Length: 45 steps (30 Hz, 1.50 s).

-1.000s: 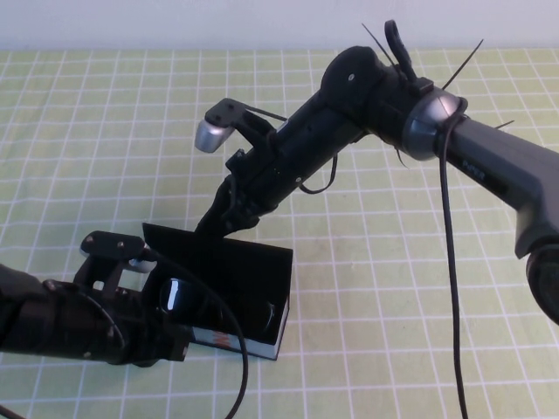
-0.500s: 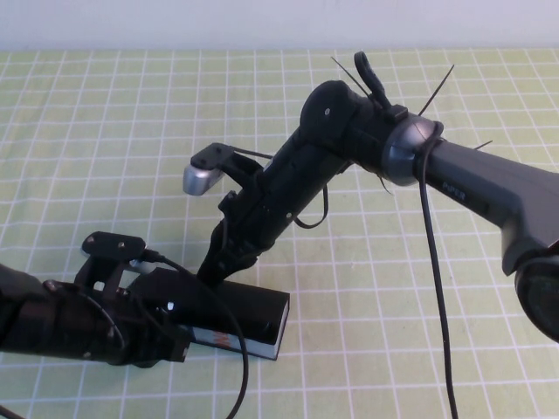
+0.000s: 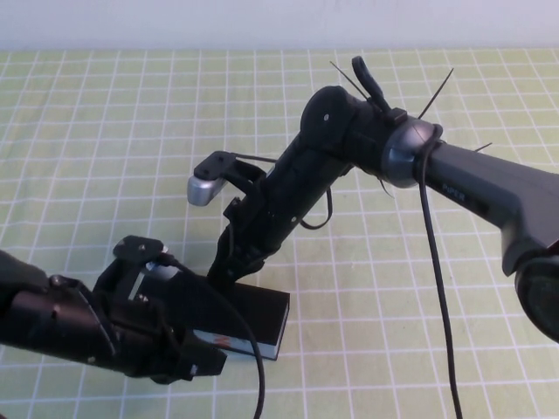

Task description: Return glasses to glasses case

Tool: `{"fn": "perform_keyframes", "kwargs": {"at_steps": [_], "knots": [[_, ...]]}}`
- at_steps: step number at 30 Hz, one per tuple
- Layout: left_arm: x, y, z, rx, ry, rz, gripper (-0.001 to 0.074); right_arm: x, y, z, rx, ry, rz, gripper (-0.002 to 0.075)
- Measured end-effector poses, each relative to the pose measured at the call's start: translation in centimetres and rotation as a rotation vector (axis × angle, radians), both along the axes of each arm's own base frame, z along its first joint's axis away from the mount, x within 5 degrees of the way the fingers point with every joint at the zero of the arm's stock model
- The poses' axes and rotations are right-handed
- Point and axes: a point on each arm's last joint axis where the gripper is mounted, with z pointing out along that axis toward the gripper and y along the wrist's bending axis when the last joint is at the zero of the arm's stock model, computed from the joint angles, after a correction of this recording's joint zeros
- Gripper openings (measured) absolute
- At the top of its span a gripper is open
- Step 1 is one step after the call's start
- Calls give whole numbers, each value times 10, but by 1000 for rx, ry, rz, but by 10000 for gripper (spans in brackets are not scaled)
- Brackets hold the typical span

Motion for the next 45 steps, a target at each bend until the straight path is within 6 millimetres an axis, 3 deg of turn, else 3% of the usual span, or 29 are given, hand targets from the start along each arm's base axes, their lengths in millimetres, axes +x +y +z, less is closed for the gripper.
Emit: {"fn": "perform_keyframes", "kwargs": {"at_steps": [5, 9, 13, 16, 21, 27, 32, 37, 45], "knots": [[-2, -2, 32, -32, -144, -103, -1, 6, -4, 26, -41, -119, -3, -17], [-7, 4, 75, 31, -377, -181, -1, 4, -14, 74, -38, -226, -47, -17], [-15, 20, 120, 232, -595, -247, -1, -3, -33, 118, -63, -303, -123, -17], [-18, 39, 149, 434, -663, -175, -1, -9, -48, 143, -111, -359, -197, -17], [-14, 70, 169, 672, -659, 93, -1, -18, -77, 184, -190, -465, -349, -17], [-12, 90, 185, 580, -694, 387, -1, -43, -136, 246, -157, -542, -560, -17], [-30, 85, 211, 354, -815, 447, -1, -81, -193, 284, -31, -630, -749, -17], [-57, 77, 223, 195, -909, 444, -1, -131, -224, 276, 98, -728, -853, -17], [-109, 78, 191, 149, -931, 465, -1, -221, -264, 219, 221, -844, -919, -18]]}}
